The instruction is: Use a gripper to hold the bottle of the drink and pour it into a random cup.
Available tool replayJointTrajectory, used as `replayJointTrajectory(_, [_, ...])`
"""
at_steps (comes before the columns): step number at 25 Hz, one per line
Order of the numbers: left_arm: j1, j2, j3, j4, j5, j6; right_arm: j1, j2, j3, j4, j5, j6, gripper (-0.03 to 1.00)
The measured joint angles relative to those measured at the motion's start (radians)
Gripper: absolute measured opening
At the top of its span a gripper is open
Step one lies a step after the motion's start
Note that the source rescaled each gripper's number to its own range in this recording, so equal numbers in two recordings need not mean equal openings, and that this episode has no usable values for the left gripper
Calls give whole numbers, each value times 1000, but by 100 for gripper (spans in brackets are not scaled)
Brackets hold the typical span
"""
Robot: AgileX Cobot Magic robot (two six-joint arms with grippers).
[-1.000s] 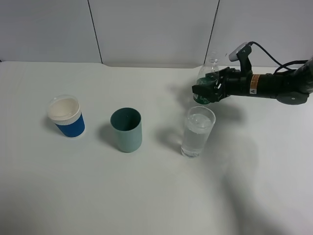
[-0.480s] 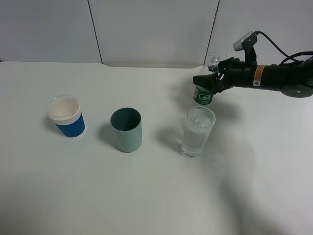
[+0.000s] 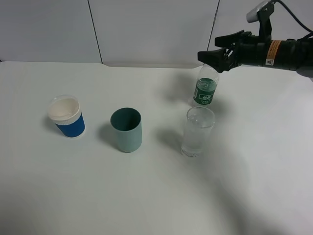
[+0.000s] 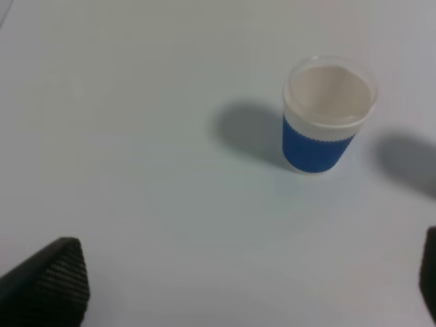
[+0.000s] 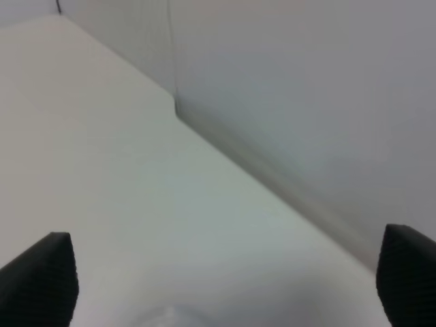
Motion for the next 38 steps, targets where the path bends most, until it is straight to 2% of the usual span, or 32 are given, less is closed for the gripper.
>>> replayJointTrajectory(8, [0,0,0,0,0,0,0,-130,0,118,44,0,92])
replayJointTrajectory(17, [0,0,0,0,0,0,0,-321,0,328,266,-13,92])
replayJointTrajectory(23, [0,0,0,0,0,0,0,-446,0,459,516,-97,92])
replayJointTrajectory(27, [0,0,0,0,0,0,0,-529,0,572,718,-228,91])
replayJointTrajectory(32, [0,0,0,0,0,0,0,-634,0,735,950,-470,77])
replayJointTrajectory(35, [0,0,0,0,0,0,0,-695,0,820,1071,-570,71])
replayJointTrajectory(38, [0,0,0,0,0,0,0,-766,0,855,1180,-614,69])
